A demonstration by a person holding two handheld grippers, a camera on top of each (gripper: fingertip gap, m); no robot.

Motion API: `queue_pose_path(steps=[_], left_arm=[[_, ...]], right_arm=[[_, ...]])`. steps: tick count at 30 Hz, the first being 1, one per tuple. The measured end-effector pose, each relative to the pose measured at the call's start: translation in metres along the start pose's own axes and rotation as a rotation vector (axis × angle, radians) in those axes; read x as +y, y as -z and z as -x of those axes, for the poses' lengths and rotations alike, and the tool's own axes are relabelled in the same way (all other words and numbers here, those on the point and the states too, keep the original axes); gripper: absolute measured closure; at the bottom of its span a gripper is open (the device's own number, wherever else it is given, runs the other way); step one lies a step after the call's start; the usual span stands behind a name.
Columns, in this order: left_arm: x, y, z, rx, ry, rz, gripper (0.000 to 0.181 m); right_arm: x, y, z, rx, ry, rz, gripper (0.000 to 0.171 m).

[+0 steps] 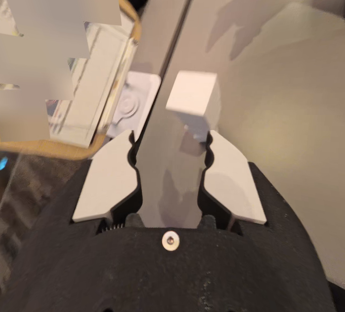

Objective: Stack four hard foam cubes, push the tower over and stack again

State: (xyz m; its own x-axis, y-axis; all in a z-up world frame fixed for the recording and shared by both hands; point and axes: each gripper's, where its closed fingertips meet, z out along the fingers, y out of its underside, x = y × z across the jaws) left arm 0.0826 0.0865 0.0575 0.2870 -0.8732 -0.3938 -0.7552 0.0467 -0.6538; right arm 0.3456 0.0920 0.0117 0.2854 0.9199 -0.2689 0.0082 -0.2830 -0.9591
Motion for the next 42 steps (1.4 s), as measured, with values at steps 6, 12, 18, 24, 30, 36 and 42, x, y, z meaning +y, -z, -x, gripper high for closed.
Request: queue_pose_path(steps=[6,12,18,24,30,36,42], left_arm=[[0.098,-0.001,-0.013,-0.176,0.267,-0.038,0.153],[0.128,-0.061,-0.014,-0.332,0.44,-0.018,0.181],[0.106,-0.123,-0.006,-0.319,0.68,-0.111,0.181],[0.072,-0.14,-0.025,-0.282,0.547,-0.159,0.181],[0.038,-0.138,-0.051,-0.21,0.488,-0.202,0.181],[0.045,-0.141,-0.054,-0.187,0.453,-0.227,0.151],[0.039,-0.154,-0.089,0.079,0.438,-0.338,0.123]], right_arm=[[-0.001,0.009,-0.004,0.027,0.005,-0.005,0.103],[-0.013,0.018,-0.009,0.084,0.031,-0.049,0.104],[-0.007,0.027,-0.02,0.14,-0.01,-0.047,0.105],[0.0,0.025,-0.025,0.183,-0.02,0.017,0.107],[-0.003,0.011,-0.016,0.192,0.043,0.08,0.107],[0.005,0.018,-0.012,0.255,0.103,0.179,0.106],[-0.006,0.038,-0.015,0.352,0.073,0.134,0.097]])
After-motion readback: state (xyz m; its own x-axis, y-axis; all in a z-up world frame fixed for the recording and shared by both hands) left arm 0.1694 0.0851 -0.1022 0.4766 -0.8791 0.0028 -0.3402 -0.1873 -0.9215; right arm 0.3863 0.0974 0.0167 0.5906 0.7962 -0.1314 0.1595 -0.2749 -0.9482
